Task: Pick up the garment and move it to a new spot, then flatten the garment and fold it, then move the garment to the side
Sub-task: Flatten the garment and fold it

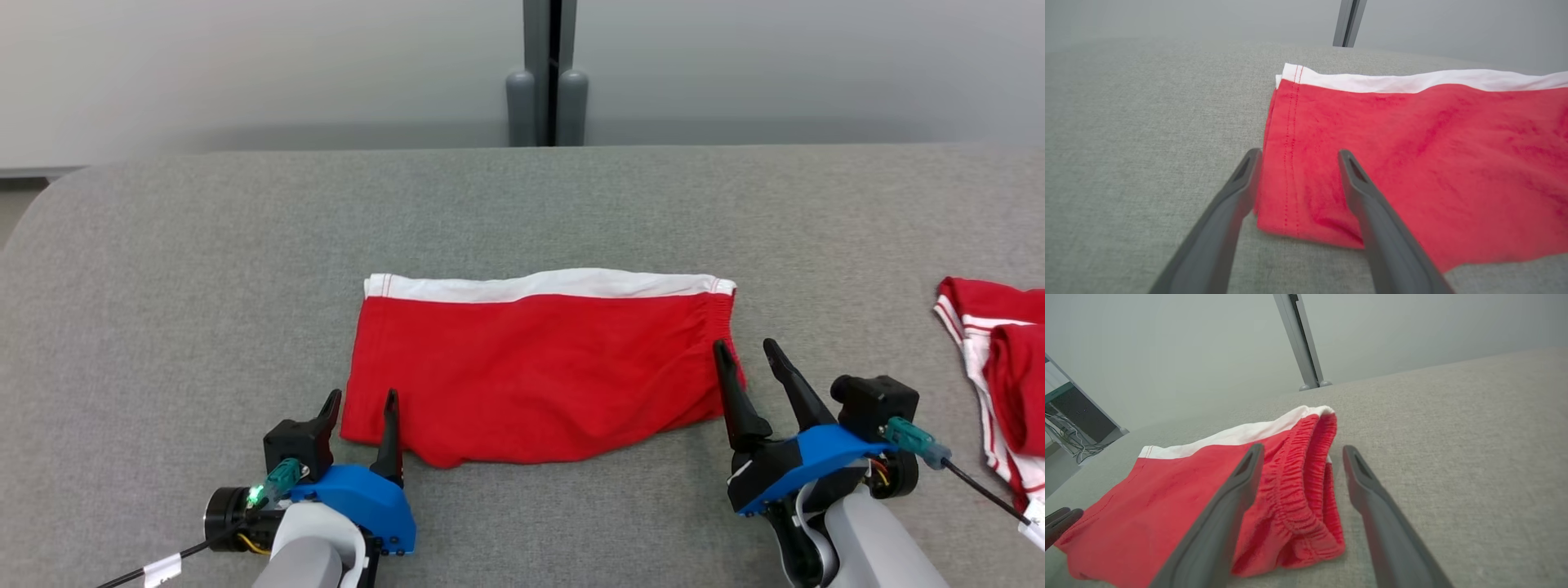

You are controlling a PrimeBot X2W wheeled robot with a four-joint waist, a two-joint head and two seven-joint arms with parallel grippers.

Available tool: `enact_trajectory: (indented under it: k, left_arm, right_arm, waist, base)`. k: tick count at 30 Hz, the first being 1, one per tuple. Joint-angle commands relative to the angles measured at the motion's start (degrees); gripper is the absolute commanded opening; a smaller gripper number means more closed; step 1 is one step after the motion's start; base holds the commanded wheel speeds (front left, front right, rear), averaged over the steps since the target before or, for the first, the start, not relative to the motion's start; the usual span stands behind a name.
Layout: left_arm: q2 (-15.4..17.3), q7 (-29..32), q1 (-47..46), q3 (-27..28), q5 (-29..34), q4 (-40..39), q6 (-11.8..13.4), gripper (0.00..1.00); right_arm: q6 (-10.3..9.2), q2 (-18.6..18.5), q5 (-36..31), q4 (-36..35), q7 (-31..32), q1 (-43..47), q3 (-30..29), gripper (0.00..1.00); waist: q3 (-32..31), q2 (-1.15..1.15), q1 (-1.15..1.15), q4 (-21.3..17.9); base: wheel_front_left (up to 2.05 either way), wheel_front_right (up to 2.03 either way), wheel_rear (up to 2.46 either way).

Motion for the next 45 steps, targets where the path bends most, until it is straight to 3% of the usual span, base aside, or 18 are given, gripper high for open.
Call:
enact_trajectory:
  k: [1, 6, 12, 13, 14, 15, 16, 22, 37, 45]
  left_arm:
    - [0.0, -0.3, 0.4, 0.4, 1.0, -0.9, -0.4, 1.0]
    - [-0.5, -0.3, -0.3, 1.5, 3.2, -2.8, -1.2, 1.0]
    - [-0.6, -0.3, -0.1, 3.3, 4.9, -3.2, -1.9, 1.0]
    - [-0.7, -0.3, -0.2, 3.5, 5.1, -3.2, -2.0, 1.0]
    - [-0.7, -0.3, -0.4, 3.7, 5.6, -3.4, -2.2, 1.0]
    - [-0.8, -0.3, -0.6, 3.9, 5.9, -3.5, -2.3, 1.0]
    - [-0.9, -0.3, -0.8, 4.1, 6.2, -3.6, -2.4, 1.0]
    - [-1.5, -0.3, -1.0, 5.3, 8.2, -4.3, -2.9, 1.0]
    - [-2.5, -0.3, 0.4, 8.2, 10.9, -4.2, -4.2, 1.0]
    - [-2.9, -0.3, 1.5, 9.6, 11.8, -4.6, -4.5, 1.0]
  right_arm:
    - [0.0, -0.1, -0.1, 2.1, -0.2, -1.2, -0.5, 1.0]
    - [0.0, -0.1, 3.6, 9.1, -0.2, -3.3, -1.2, 1.0]
    - [0.07, 0.3, 10.4, 15.4, 0.2, -2.9, 4.2, 1.0]
    - [0.07, 0.4, 11.8, 15.9, 0.3, -2.7, 5.2, 0.96]
    - [0.07, 0.6, 12.7, 16.4, 0.4, -2.6, 6.0, 0.49]
    - [0.08, 0.7, 13.4, 16.6, 0.4, -2.4, 6.9, 0.21]
    - [0.09, 0.8, 14.4, 16.6, 0.4, -2.2, 7.7, 0.0]
    - [0.07, 0.6, 16.2, 14.8, 0.4, -1.2, 7.7, 0.0]
    - [0.0, 0.1, 12.5, 11.8, 0.1, -0.4, 5.4, 0.0]
    - [0.0, -0.2, 10.8, 6.1, -0.1, -0.1, -0.2, 0.0]
  waist:
    - [1.2, 0.0, 0.0, 1.1]
    - [2.9, 0.0, 0.0, 2.2]
    - [4.5, 0.0, 0.0, 1.8]
    - [4.7, 0.0, 0.0, 1.6]
    - [4.8, 0.0, 0.0, 1.4]
    - [4.9, 0.0, 0.0, 1.2]
    - [5.0, 0.0, 0.0, 1.1]
    - [4.7, 0.0, 0.0, 0.0]
    - [3.7, 0.0, 0.0, -0.2]
    - [2.1, 0.0, 0.0, -0.2]
  base:
    - [0.0, 0.0, 0.0]
    - [0.0, 0.0, 0.0]
    - [0.0, 0.0, 0.0]
    - [0.0, 0.0, 0.0]
    - [0.0, 0.0, 0.0]
    - [0.0, 0.0, 0.0]
    - [0.0, 0.0, 0.0]
    - [0.0, 0.0, 0.0]
    - [0.0, 0.0, 0.0]
    - [0.0, 0.0, 0.0]
